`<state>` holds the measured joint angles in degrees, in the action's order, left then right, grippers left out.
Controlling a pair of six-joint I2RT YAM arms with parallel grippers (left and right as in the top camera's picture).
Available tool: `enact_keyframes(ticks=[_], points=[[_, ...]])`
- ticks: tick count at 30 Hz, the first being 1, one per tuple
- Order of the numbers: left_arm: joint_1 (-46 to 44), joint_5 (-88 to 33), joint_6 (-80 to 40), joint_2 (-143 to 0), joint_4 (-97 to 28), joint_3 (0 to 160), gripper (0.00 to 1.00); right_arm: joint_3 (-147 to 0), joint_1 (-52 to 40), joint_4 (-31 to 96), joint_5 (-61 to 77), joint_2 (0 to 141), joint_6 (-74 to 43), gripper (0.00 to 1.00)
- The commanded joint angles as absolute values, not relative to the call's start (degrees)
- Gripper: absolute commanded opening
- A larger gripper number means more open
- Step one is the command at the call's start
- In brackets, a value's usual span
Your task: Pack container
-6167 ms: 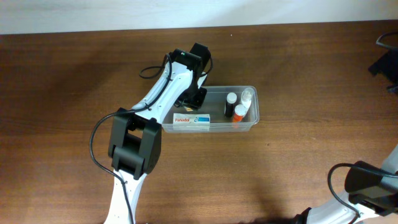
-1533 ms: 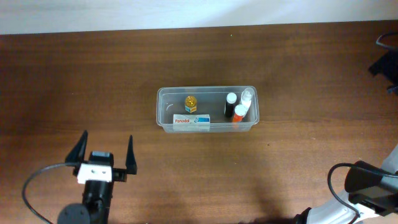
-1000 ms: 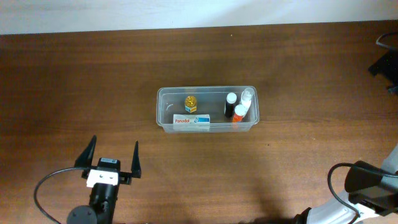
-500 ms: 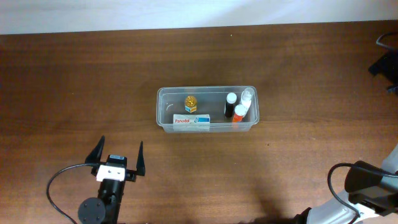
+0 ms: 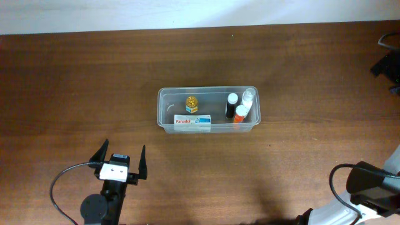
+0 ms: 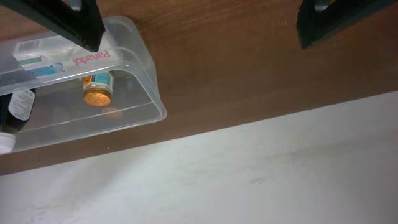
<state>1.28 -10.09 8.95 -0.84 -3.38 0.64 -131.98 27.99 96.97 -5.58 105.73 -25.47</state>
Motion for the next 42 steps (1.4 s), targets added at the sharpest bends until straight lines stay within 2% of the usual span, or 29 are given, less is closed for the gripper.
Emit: enact_keyframes(ticks=[1,35,42], points=[[1.52,-10.09,8.49,-0.34,-3.70,0.51,0.99,-131.90,28.14,97.14,-6.28,105.30,-25.34,0.98],[1.52,-10.09,8.49,-0.34,-3.70,0.51,0.99,-131.90,27.77,97.14,-6.28,104.79,-25.34,0.98],[1.52,-10.09,8.49,-0.34,-3.70,0.51,0.99,-131.90,18.15,97.12,-6.28,98.19,-25.34,0.98]])
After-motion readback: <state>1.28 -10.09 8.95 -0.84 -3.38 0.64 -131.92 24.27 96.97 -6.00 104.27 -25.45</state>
